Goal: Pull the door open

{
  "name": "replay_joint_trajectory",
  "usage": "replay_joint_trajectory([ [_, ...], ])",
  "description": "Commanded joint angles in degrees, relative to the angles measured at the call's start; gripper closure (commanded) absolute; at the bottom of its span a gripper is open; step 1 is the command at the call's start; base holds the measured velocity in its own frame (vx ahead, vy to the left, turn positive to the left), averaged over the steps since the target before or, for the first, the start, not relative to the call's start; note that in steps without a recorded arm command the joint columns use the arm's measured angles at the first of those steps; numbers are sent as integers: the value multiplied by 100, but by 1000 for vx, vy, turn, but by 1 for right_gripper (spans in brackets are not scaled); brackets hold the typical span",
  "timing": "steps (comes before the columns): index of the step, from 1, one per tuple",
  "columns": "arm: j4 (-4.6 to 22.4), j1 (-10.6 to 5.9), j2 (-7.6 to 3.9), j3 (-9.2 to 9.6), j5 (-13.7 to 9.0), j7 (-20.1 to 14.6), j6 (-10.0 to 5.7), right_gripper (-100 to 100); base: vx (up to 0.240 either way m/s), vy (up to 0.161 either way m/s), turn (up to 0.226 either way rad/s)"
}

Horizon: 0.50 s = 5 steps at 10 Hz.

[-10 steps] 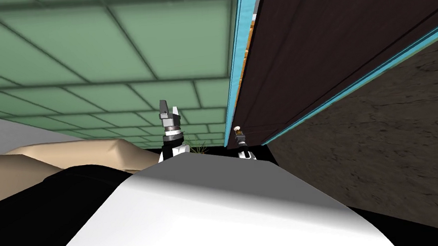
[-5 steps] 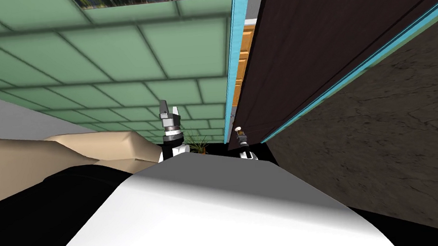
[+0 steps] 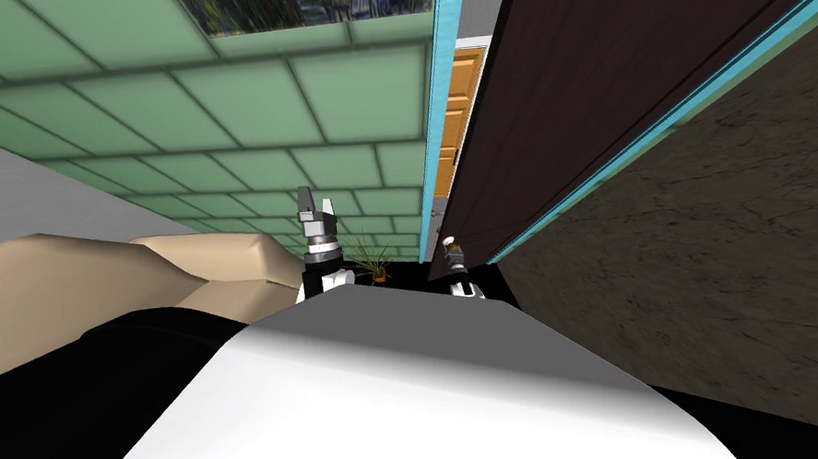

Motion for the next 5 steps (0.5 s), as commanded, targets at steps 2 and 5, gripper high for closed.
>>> replay_joint_trajectory([
  [2,37,44,-3,78,-51,-303,-2,100,-96,-8,72],
  [5,42,47,-53,82,-116,-520,-7,100,-71,-9,52],
])
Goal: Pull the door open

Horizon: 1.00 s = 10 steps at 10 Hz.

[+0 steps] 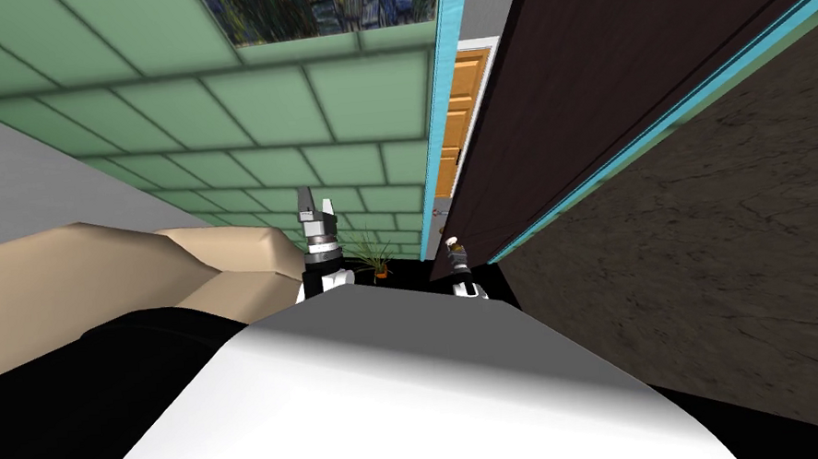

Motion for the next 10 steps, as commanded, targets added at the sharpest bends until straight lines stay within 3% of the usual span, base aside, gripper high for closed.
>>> replay_joint_trajectory([
  [1,19,70,66,108,-16,-226,47,100,-96,-5,84],
  [4,24,73,16,111,-85,-460,41,100,-89,-11,70],
  [5,-108,73,16,111,-85,-460,41,100,-35,-10,-20],
  [6,24,73,16,111,-85,-460,41,100,5,7,7],
  [7,29,76,-17,114,-139,-642,37,100,-37,9,71],
  [10,29,76,-17,114,-139,-642,37,100,-18,-10,18],
])
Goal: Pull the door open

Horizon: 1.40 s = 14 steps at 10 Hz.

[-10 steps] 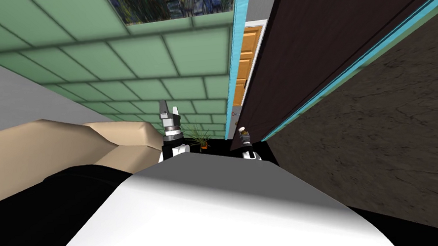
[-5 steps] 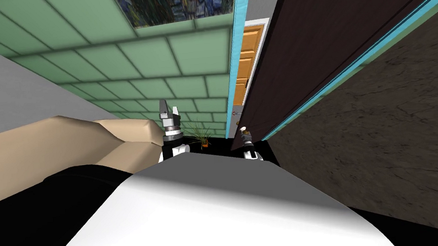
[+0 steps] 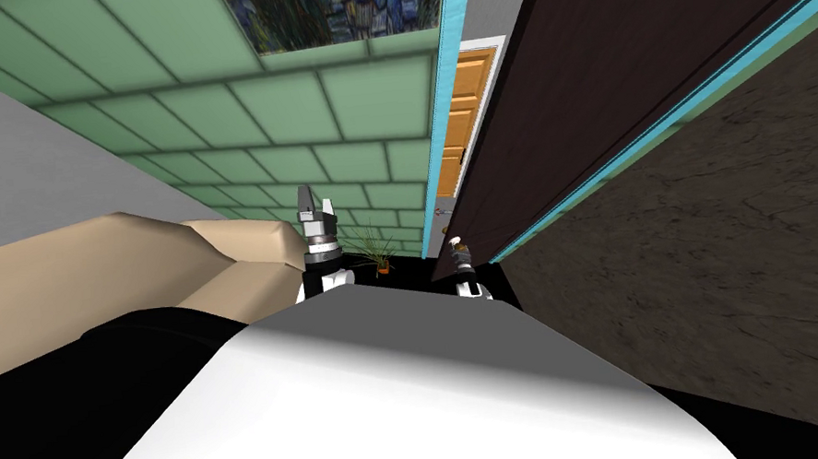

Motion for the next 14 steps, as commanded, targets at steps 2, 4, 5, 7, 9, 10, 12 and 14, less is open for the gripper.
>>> replay_joint_trajectory([
  [2,-6,121,137,161,5,-251,100,100,-14,6,19],
  [4,-6,121,137,161,5,-251,100,100,-35,-2,43],
  [5,-27,121,137,161,5,-251,100,100,-9,-6,-30],
  [7,-38,121,137,161,5,-251,100,100,0,-7,-1],
  [9,-6,121,137,161,5,-251,100,100,3,10,0],
  [10,-6,121,137,161,5,-251,100,100,-1,6,0],
  [12,-249,110,-94,69,-100,-452,167,100,-11,-32,35],
  [14,-240,109,-115,105,-170,-645,157,100,-53,-88,113],
])
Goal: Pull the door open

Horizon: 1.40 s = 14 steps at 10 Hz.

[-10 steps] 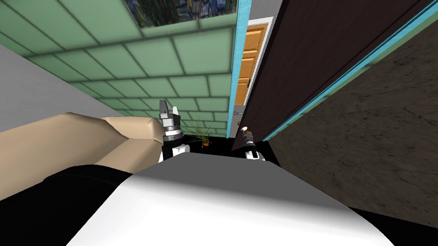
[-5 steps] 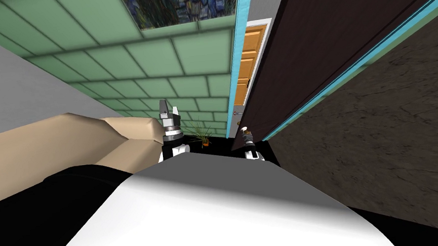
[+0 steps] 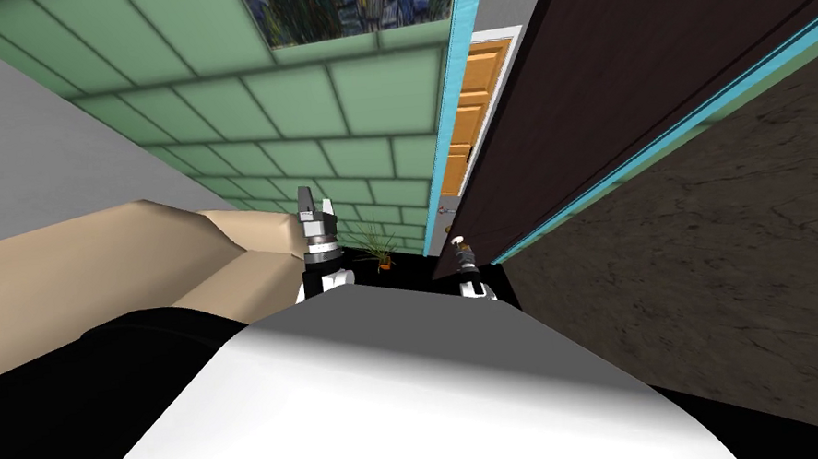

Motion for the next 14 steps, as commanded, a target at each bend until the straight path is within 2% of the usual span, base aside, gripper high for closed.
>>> replay_joint_trajectory([
  [1,0,25,48,104,-58,-239,-26,100,-65,-62,146],
  [8,36,18,-30,245,-331,-1008,-63,100,-47,-44,83],
  [12,64,14,-89,352,-539,-1615,-91,100,-52,-51,96],
  [13,64,14,-89,352,-539,-1615,-91,100,-34,-31,24],
  [14,71,13,-104,380,-592,-1771,-98,100,-33,-20,62],
])
